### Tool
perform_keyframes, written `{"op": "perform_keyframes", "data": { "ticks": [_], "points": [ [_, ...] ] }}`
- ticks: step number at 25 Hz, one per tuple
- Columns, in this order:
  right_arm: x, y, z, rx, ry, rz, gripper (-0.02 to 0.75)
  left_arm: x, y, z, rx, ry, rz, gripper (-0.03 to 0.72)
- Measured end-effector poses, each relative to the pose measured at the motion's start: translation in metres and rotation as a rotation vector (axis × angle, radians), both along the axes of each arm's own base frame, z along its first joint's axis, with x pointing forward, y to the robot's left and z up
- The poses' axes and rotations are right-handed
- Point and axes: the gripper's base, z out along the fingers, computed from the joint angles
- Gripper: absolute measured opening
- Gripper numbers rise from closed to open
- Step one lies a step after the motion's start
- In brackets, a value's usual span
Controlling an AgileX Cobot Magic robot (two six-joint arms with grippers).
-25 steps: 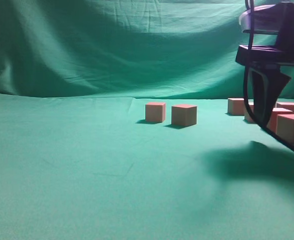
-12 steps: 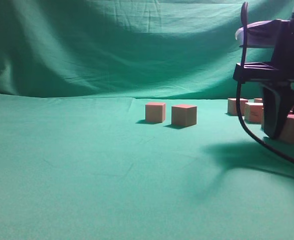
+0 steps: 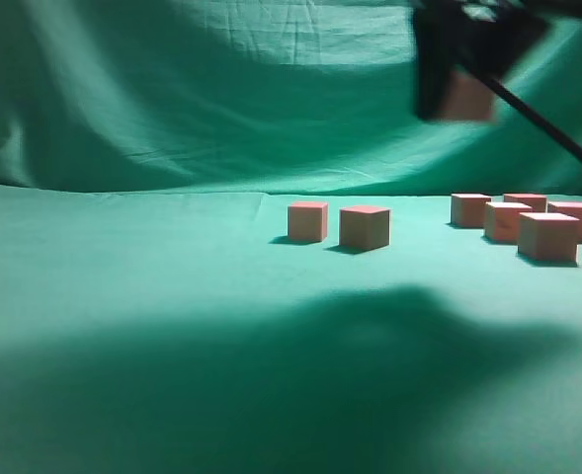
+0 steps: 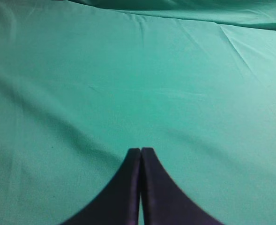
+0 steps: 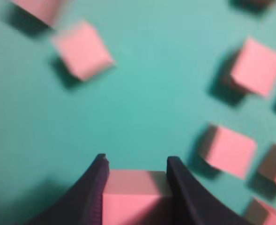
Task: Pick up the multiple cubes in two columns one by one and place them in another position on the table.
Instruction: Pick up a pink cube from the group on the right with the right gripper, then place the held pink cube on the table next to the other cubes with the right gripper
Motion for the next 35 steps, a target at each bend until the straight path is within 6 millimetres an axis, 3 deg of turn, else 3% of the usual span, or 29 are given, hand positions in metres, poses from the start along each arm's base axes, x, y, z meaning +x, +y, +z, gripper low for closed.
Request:
{"op": "perform_keyframes", "data": {
  "ticks": [5, 8, 14, 18, 23, 35],
  "points": [
    [0.012, 0.068, 0.054, 0.115, -0.118, 0.098, 0.261, 0.000, 0.000, 0.000, 0.000, 0.000, 0.000, 0.000],
    [0.028, 0.102, 0.052, 0.113, -0.088, 0.113, 0.261, 0.000, 0.000, 0.000, 0.000, 0.000, 0.000, 0.000],
    [0.067, 0.144, -0.002, 0.047, 0.047, 0.074, 0.261, 0.000, 0.000, 0.000, 0.000, 0.000, 0.000, 0.000],
    [0.082, 0.157, -0.036, 0.022, 0.081, 0.071, 0.261, 0.000, 0.000, 0.000, 0.000, 0.000, 0.000, 0.000],
    [0.086, 0.159, -0.060, -0.004, 0.114, 0.068, 0.261, 0.000, 0.000, 0.000, 0.000, 0.000, 0.000, 0.000],
    [0.093, 0.161, -0.063, 0.003, 0.053, 0.059, 0.261, 0.000, 0.000, 0.000, 0.000, 0.000, 0.000, 0.000]
  ]
}}
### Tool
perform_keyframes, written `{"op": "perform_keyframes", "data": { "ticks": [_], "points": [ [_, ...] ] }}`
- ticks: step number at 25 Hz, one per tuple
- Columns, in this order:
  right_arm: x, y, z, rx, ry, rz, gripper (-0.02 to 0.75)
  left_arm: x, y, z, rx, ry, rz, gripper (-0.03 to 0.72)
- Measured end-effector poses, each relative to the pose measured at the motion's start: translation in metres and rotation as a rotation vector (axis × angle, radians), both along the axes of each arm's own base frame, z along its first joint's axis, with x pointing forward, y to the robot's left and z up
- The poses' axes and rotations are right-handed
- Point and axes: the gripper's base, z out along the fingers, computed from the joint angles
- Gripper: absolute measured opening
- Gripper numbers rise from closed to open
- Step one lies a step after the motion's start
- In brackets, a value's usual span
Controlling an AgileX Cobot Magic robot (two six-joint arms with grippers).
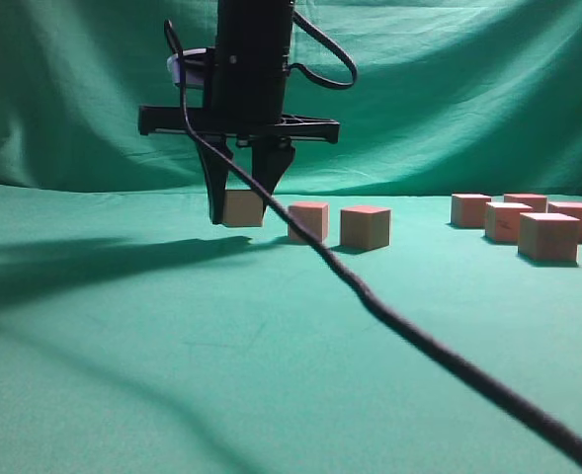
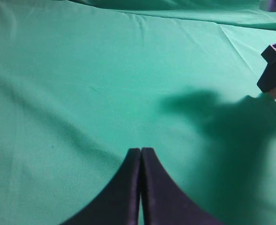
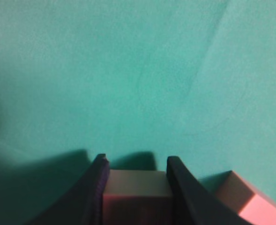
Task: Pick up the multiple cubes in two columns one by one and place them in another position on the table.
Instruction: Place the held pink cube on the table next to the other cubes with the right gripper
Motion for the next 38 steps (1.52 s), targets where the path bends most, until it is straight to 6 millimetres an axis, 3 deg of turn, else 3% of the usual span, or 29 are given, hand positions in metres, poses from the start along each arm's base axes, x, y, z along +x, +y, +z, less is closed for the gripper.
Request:
{"op": "perform_keyframes", "data": {
  "ticks": [7, 25, 32, 35, 37, 38],
  "points": [
    [0.001, 0.001, -0.012, -0.011, 0.017, -0.010, 0.261, 0.000, 0.000, 0.000, 0.000, 0.000, 0.000, 0.000],
    [0.003, 0.002, -0.011, 0.008, -0.005, -0.023, 0.261, 0.000, 0.000, 0.000, 0.000, 0.000, 0.000, 0.000],
    [0.005, 0.004, -0.009, 0.017, -0.027, 0.003, 0.538, 0.000, 0.000, 0.000, 0.000, 0.000, 0.000, 0.000],
    [0.009, 0.007, 0.007, 0.044, -0.079, 0.035, 0.533, 0.000, 0.000, 0.000, 0.000, 0.000, 0.000, 0.000],
    [0.013, 0.010, 0.030, 0.086, -0.138, 0.044, 0.573, 0.000, 0.000, 0.000, 0.000, 0.000, 0.000, 0.000],
    [0.014, 0.011, 0.044, 0.104, -0.166, 0.050, 0.554, 0.000, 0.000, 0.000, 0.000, 0.000, 0.000, 0.000]
  ]
}}
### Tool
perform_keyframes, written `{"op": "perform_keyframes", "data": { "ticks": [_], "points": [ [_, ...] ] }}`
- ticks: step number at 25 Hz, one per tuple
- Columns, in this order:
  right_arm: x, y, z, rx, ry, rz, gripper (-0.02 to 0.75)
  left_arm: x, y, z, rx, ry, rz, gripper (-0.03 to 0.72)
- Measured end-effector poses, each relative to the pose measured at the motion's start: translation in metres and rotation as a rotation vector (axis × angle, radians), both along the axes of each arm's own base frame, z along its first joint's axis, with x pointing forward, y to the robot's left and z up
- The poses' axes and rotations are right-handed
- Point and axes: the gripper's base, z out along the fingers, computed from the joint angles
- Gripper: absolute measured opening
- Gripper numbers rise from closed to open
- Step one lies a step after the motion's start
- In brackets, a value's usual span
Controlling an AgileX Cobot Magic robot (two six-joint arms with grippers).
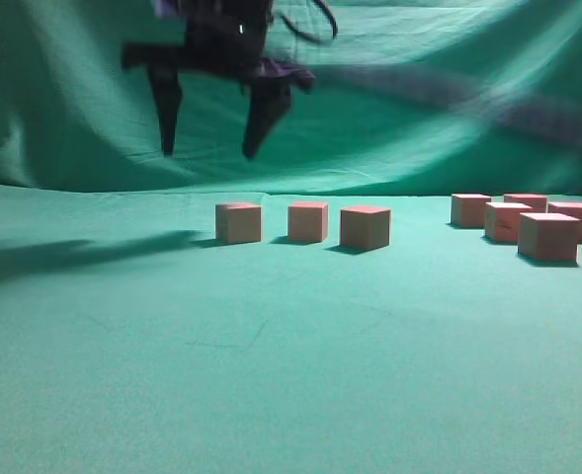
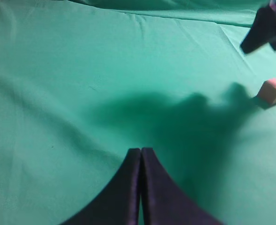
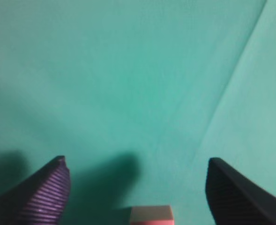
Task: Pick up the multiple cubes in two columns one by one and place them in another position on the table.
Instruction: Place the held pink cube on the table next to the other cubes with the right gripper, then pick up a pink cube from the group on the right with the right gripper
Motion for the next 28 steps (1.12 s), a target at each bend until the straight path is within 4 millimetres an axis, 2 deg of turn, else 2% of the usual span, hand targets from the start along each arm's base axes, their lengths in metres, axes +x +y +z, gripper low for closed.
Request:
{"op": "perform_keyframes", "data": {
  "ticks": [5, 8, 13, 16, 19, 22, 26, 28],
  "points": [
    [-0.010, -0.008, 0.074, 0.069, -0.098, 0.009, 0.554, 0.000, 0.000, 0.000, 0.000, 0.000, 0.000, 0.000],
    [-0.020, -0.019, 0.114, 0.112, -0.155, 0.009, 0.554, 0.000, 0.000, 0.000, 0.000, 0.000, 0.000, 0.000],
    [-0.048, -0.054, 0.188, 0.172, -0.266, 0.014, 0.554, 0.000, 0.000, 0.000, 0.000, 0.000, 0.000, 0.000],
    [-0.070, -0.087, 0.218, 0.164, -0.287, 0.000, 0.554, 0.000, 0.000, 0.000, 0.000, 0.000, 0.000, 0.000],
    [-0.088, -0.127, 0.222, 0.098, -0.261, -0.049, 0.554, 0.000, 0.000, 0.000, 0.000, 0.000, 0.000, 0.000],
    [-0.100, -0.172, 0.204, 0.014, -0.183, -0.136, 0.554, 0.000, 0.000, 0.000, 0.000, 0.000, 0.000, 0.000],
    [-0.119, -0.239, 0.161, -0.074, -0.028, -0.307, 0.554, 0.000, 0.000, 0.000, 0.000, 0.000, 0.000, 0.000],
    [-0.132, -0.264, 0.133, -0.090, 0.035, -0.373, 0.554, 0.000, 0.000, 0.000, 0.000, 0.000, 0.000, 0.000]
  ]
}}
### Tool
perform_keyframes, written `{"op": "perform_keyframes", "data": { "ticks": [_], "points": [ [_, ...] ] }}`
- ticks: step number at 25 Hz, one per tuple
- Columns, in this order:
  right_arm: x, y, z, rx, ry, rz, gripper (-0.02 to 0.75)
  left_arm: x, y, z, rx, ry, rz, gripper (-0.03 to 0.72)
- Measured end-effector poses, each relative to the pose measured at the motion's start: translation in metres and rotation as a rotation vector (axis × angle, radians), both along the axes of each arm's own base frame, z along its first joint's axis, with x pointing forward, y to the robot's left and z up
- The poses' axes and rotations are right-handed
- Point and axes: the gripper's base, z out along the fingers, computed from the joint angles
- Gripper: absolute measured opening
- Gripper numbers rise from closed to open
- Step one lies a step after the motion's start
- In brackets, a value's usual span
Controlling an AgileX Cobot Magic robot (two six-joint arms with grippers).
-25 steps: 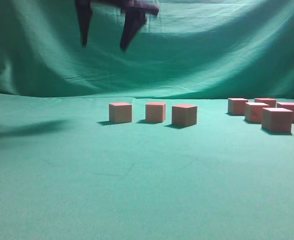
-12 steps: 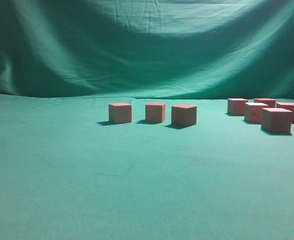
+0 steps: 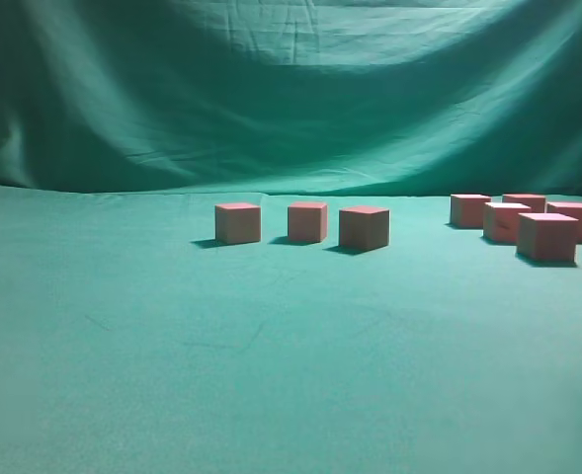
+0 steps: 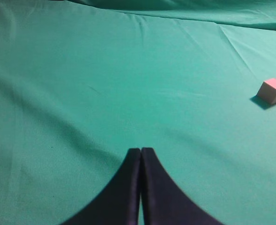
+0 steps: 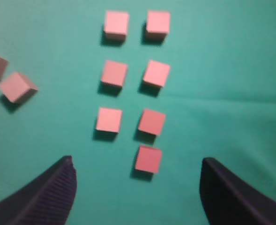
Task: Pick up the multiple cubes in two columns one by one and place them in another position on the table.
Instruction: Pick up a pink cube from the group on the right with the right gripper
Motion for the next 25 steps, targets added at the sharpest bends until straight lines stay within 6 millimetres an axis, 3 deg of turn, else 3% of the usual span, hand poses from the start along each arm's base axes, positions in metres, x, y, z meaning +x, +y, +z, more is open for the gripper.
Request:
{"op": "perform_keyframes", "data": {
  "ticks": [4, 7, 10, 19, 25],
  "points": [
    [-0.015, -0.025, -0.060, 0.050, 0.074, -0.094, 0.554, 0.000, 0.000, 0.000, 0.000, 0.000, 0.000, 0.000],
    [-0.020, -0.029, -0.102, 0.074, 0.119, -0.123, 0.554, 0.000, 0.000, 0.000, 0.000, 0.000, 0.000, 0.000],
    [-0.019, -0.028, -0.132, 0.088, 0.129, -0.137, 0.554, 0.000, 0.000, 0.000, 0.000, 0.000, 0.000, 0.000],
    [0.006, -0.024, -0.185, 0.095, 0.154, -0.155, 0.554, 0.000, 0.000, 0.000, 0.000, 0.000, 0.000, 0.000],
    [0.013, -0.024, -0.195, 0.096, 0.135, -0.156, 0.339, 0.000, 0.000, 0.000, 0.000, 0.000, 0.000, 0.000]
  ]
}}
